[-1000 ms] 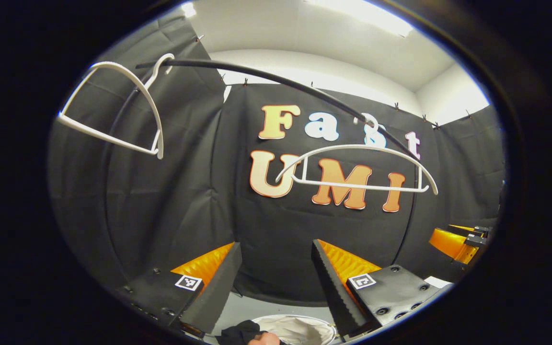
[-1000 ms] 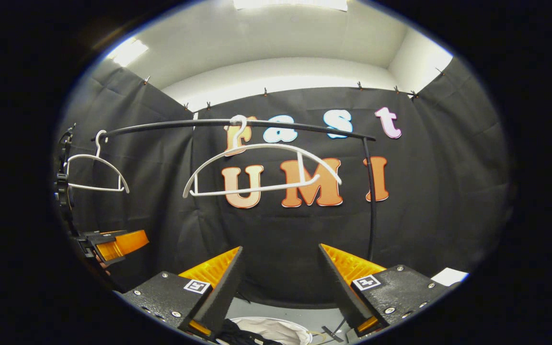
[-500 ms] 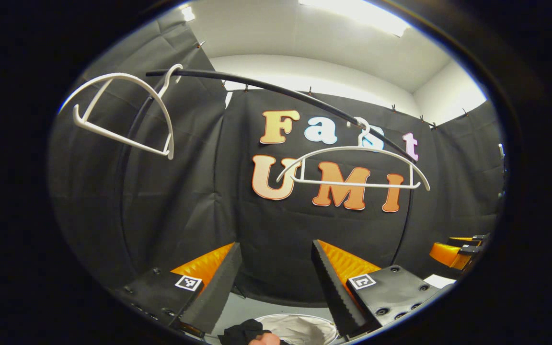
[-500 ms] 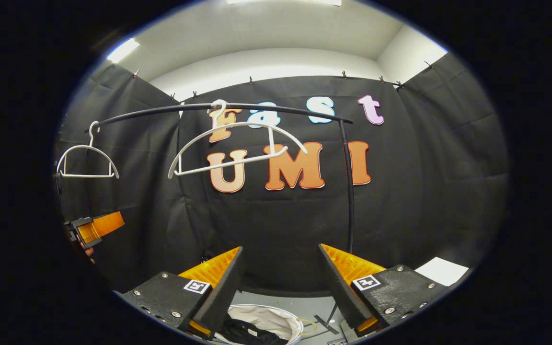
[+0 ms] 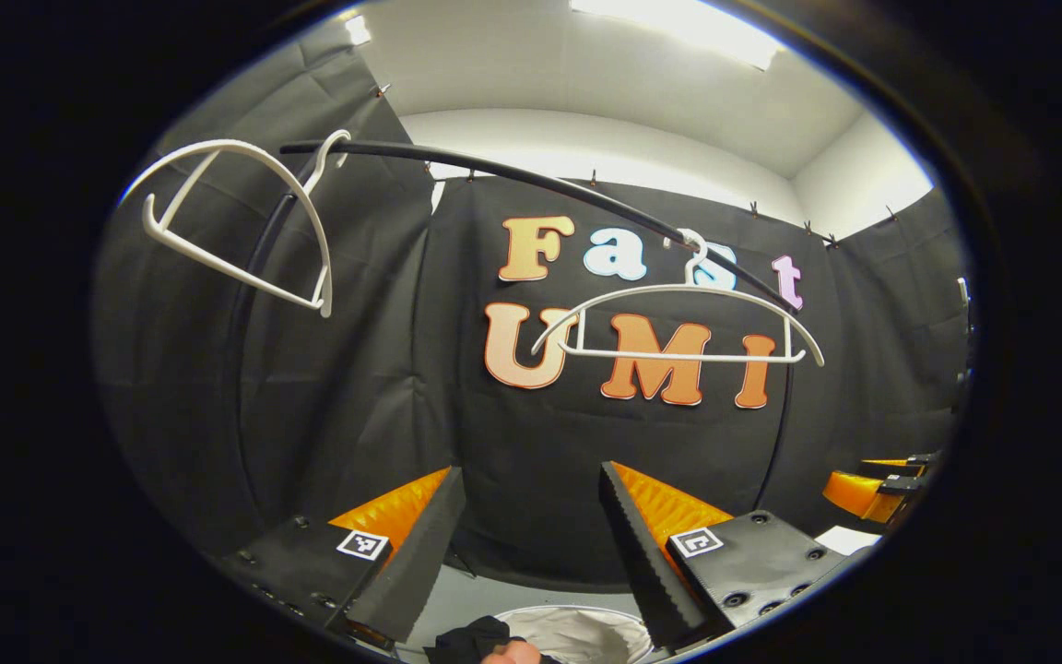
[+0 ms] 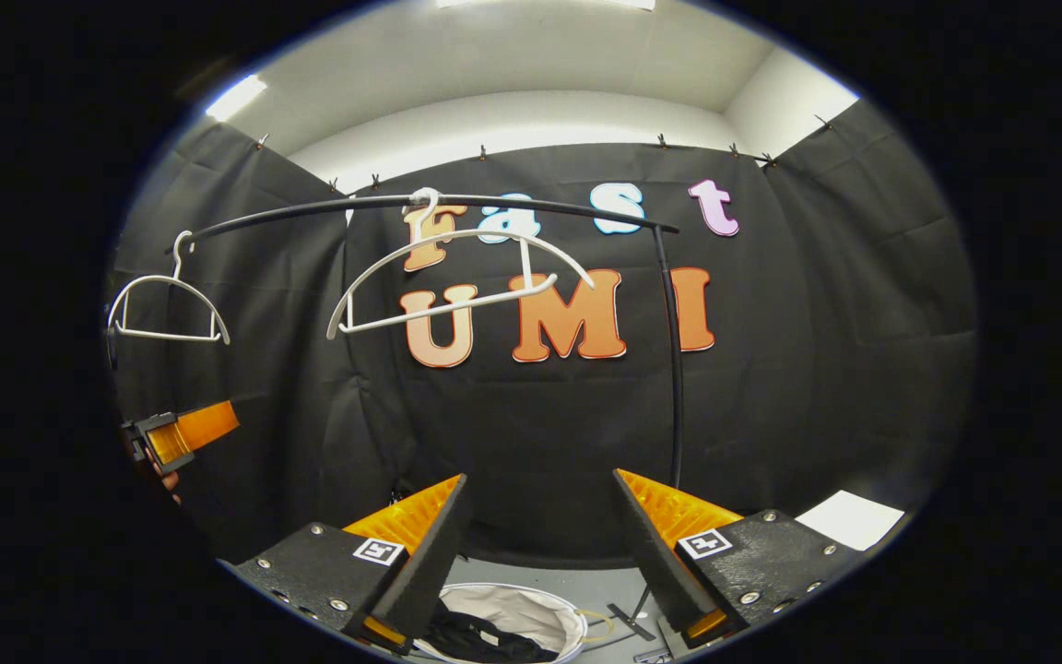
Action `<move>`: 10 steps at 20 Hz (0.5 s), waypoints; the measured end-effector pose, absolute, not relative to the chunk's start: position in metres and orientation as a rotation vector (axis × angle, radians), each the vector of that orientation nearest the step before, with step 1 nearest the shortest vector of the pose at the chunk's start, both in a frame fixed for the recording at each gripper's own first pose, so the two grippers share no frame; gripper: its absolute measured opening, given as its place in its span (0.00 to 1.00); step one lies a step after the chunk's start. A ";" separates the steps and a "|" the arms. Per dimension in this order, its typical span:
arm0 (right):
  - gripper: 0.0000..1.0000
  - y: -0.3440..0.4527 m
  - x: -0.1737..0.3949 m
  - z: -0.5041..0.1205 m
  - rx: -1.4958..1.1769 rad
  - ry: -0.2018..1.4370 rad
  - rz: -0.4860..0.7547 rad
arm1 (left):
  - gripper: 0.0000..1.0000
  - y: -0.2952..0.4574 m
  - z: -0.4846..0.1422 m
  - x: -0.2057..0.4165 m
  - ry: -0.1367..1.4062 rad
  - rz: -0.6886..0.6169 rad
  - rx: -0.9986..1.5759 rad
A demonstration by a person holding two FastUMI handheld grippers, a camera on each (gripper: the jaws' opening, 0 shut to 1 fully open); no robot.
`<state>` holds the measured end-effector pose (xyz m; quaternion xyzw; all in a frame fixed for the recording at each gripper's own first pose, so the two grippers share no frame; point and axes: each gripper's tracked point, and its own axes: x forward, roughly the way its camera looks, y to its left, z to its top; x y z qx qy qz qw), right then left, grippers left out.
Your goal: Grasp the clothes on the hanger with both hands and then place them into the laundry hamper below.
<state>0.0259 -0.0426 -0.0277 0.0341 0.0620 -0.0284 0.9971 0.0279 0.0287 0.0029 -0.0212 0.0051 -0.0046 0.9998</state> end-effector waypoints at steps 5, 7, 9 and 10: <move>0.92 -0.040 0.030 -0.028 0.071 0.122 -0.055 | 0.97 0.026 0.001 0.031 0.013 -0.017 -0.052; 0.92 -0.038 0.030 -0.030 0.072 0.125 -0.053 | 0.97 0.028 -0.001 0.031 0.019 -0.016 -0.055; 0.92 -0.038 0.029 -0.032 0.075 0.130 -0.053 | 0.97 0.028 -0.002 0.030 0.017 -0.015 -0.057; 0.92 -0.037 0.029 -0.033 0.079 0.132 -0.051 | 0.97 0.029 -0.002 0.030 0.018 -0.012 -0.055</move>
